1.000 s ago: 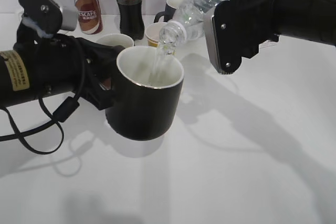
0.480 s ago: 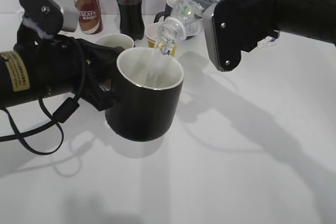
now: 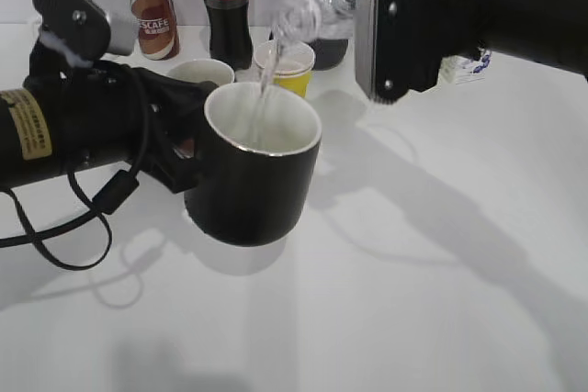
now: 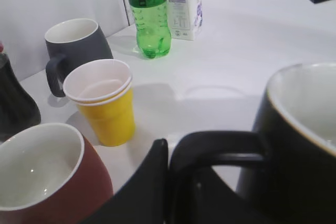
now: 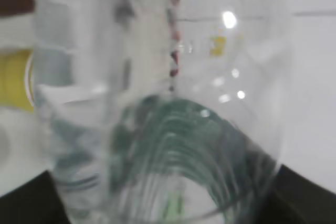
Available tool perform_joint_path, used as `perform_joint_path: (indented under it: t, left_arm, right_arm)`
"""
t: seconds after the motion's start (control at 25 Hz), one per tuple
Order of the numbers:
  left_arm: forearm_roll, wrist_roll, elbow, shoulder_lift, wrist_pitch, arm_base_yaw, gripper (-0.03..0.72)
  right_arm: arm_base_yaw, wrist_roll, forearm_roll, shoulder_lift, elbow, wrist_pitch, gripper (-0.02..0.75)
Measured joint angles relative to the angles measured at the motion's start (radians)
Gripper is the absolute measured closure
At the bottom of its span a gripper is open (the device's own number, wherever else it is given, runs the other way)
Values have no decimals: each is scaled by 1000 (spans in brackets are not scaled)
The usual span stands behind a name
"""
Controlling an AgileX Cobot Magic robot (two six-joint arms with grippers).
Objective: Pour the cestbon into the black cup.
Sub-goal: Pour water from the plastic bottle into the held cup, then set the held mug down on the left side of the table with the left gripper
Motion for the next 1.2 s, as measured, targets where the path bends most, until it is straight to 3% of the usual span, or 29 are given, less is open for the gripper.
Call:
perform_joint_path:
  t: [0.24, 0.44, 0.56, 0.76, 1.0, 1.2]
  left_arm:
    - [-57, 0, 0, 0, -53, 2, 656]
    - [-122, 4, 0, 0, -118, 45, 656]
    - [-174, 27, 0, 0, -178, 111, 656]
    - [-225, 50, 0, 0, -220, 299, 656]
    - [-246, 54, -3, 84, -345, 542, 656]
    - [-258, 57, -52, 248, -402, 588, 656]
  right_arm:
    - [0, 436, -59, 0, 0, 31, 295]
    - [0, 1076, -214, 0, 0, -5, 295]
    - [-2, 1353, -153, -2, 0, -28, 295]
    - [-28, 1432, -12, -2, 0, 57, 295]
    - [-99, 1442, 9, -1, 16, 88, 295]
    - [-126, 1452, 34, 34, 30, 92, 295]
